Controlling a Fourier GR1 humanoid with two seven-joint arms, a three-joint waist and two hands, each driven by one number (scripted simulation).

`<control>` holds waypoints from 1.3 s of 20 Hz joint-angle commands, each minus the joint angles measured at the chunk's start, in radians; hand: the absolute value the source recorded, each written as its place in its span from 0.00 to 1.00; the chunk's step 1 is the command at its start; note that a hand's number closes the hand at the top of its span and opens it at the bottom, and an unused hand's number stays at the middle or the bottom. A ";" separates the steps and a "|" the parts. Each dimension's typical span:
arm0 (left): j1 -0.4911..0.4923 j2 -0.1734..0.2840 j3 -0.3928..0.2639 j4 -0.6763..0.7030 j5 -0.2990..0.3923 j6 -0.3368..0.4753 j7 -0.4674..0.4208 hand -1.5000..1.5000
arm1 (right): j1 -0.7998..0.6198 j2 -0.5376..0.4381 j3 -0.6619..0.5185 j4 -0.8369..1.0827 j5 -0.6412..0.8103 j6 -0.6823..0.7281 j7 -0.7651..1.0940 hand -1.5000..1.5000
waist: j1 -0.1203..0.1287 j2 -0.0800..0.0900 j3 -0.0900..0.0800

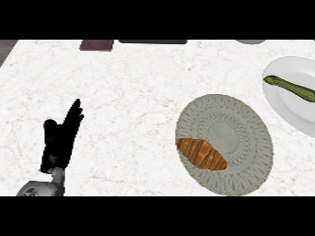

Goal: Pick the squash from the placemat and place it in the plate

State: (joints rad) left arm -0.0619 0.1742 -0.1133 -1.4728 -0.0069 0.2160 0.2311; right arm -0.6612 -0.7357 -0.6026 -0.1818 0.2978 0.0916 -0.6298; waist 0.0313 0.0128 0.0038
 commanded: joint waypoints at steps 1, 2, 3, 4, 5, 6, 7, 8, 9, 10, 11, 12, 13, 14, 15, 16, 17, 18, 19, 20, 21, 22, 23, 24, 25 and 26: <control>-0.002 0.000 0.007 -0.007 -0.002 -0.006 0.006 0.50 | 0.010 0.007 0.005 0.020 0.005 -0.055 0.011 0.00 | 0.007 0.002 0.001; -0.022 0.014 0.024 -0.009 0.008 -0.021 0.018 0.50 | 0.036 -0.011 -0.006 0.009 -0.012 -0.021 -0.026 0.00 | -0.002 0.000 0.000; -0.006 0.000 0.024 0.009 0.021 -0.028 -0.007 0.50 | 0.019 -0.037 -0.006 0.018 -0.011 0.001 0.003 0.00 | 0.003 0.002 0.000; -0.007 -0.007 0.017 0.024 0.005 -0.016 -0.009 0.50 | 0.037 -0.032 0.014 0.023 0.009 -0.008 0.001 0.00 | 0.003 0.002 0.001; 0.025 -0.029 -0.007 0.021 -0.020 0.004 -0.036 0.50 | 0.051 -0.046 -0.005 0.019 -0.011 0.003 -0.022 0.00 | 0.001 0.001 0.001; 0.052 0.015 0.009 -0.051 0.006 -0.034 0.013 0.50 | 0.016 -0.046 0.009 0.015 -0.001 -0.023 0.036 0.00 | 0.005 -0.002 0.000; 0.001 0.009 0.038 0.009 0.024 -0.044 -0.011 0.50 | 0.044 -0.045 0.011 0.016 -0.002 -0.003 0.006 0.00 | -0.002 -0.001 0.000; 0.020 -0.013 0.004 -0.022 -0.001 -0.018 0.009 0.50 | 0.052 -0.048 0.000 0.022 -0.007 -0.022 -0.016 0.00 | 0.006 0.003 0.002; 0.003 0.010 0.036 -0.011 0.005 -0.021 0.005 0.50 | 0.074 -0.044 -0.008 0.029 -0.014 -0.028 -0.030 0.00 | 0.004 0.003 0.002; 0.027 0.016 0.040 -0.007 0.026 -0.048 -0.011 0.50 | 0.064 -0.081 -0.010 0.032 -0.014 -0.008 -0.007 0.00 | 0.010 0.005 0.002; -0.007 -0.028 0.005 0.028 -0.025 -0.004 -0.028 0.50 | 0.091 -0.043 -0.012 0.029 -0.023 -0.018 -0.040 0.00 | -0.004 0.001 0.001; 0.020 0.013 0.031 -0.027 0.009 -0.038 0.005 0.50 | 0.113 -0.081 -0.013 0.038 -0.019 -0.009 -0.035 0.00 | 0.002 0.002 0.002; 0.013 0.002 0.031 0.019 0.007 -0.042 -0.040 0.50 | 0.078 -0.101 -0.023 0.037 -0.028 -0.008 0.002 0.00 | 0.005 0.004 0.002; -0.041 -0.003 0.046 0.051 0.015 -0.038 -0.005 0.50 | 0.080 -0.098 -0.019 0.036 -0.027 -0.009 0.007 0.00 | -0.001 0.004 0.001; 0.005 -0.015 0.028 0.032 0.003 -0.031 -0.031 0.50 | 0.102 -0.076 -0.029 0.031 -0.036 -0.032 -0.044 0.00 | 0.004 0.004 0.002; -0.007 0.011 0.049 0.009 0.021 -0.051 -0.012 0.50 | 0.124 -0.077 -0.033 0.038 -0.041 -0.017 -0.059 0.00 | 0.004 0.003 0.003; 0.009 -0.036 0.006 -0.007 -0.020 -0.003 -0.009 0.50 | 0.102 -0.105 -0.038 0.035 -0.048 0.007 -0.028 0.00 | 0.003 0.002 0.002; 0.003 -0.005 0.026 0.018 -0.016 -0.024 -0.014 0.50 | 0.148 -0.070 -0.048 0.034 -0.057 -0.024 -0.092 0.00 | -0.001 0.002 0.002; -0.029 -0.004 0.041 0.018 -0.003 -0.028 0.009 0.50 | 0.125 -0.096 -0.046 0.034 -0.056 -0.003 -0.061 0.00 | 0.001 0.003 0.003; 0.018 -0.020 0.016 -0.017 -0.015 -0.017 -0.008 0.50 | 0.102 -0.070 -0.042 0.037 -0.050 -0.068 -0.031 0.00 | 0.013 0.004 0.003; 0.044 -0.018 0.029 0.023 -0.002 -0.035 -0.067 0.50 | 0.132 -0.093 -0.059 0.033 -0.067 -0.045 -0.066 0.00 | 0.006 0.003 0.002; 0.021 -0.001 0.027 -0.037 -0.003 -0.035 0.030 0.50 | 0.115 -0.099 -0.073 0.037 -0.083 -0.048 -0.034 0.00 | 0.005 0.001 0.002; 0.005 -0.028 0.012 0.013 -0.022 -0.021 -0.023 0.50 | 0.133 -0.127 -0.065 0.041 -0.071 -0.040 -0.033 0.00 | 0.004 0.005 0.003; 0.022 0.003 0.039 -0.020 0.014 -0.051 0.006 0.50 | 0.166 -0.110 -0.067 0.047 -0.070 -0.068 -0.059 0.00 | 0.009 0.005 0.004; -0.005 -0.018 0.027 0.027 -0.014 -0.029 -0.021 0.50 | 0.111 -0.095 -0.073 0.039 -0.076 -0.115 -0.022 0.00 | 0.012 0.008 0.004; 0.018 -0.036 0.001 0.013 -0.036 -0.013 -0.025 0.50 | 0.146 -0.107 -0.074 0.051 -0.079 -0.078 -0.029 0.00 | 0.006 0.005 0.004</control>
State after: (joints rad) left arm -0.0508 0.1575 -0.0914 -1.4669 -0.0187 0.1882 0.2170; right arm -0.5319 -0.8354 -0.6648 -0.1404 0.2300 0.0289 -0.6679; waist 0.0382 0.0174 0.0069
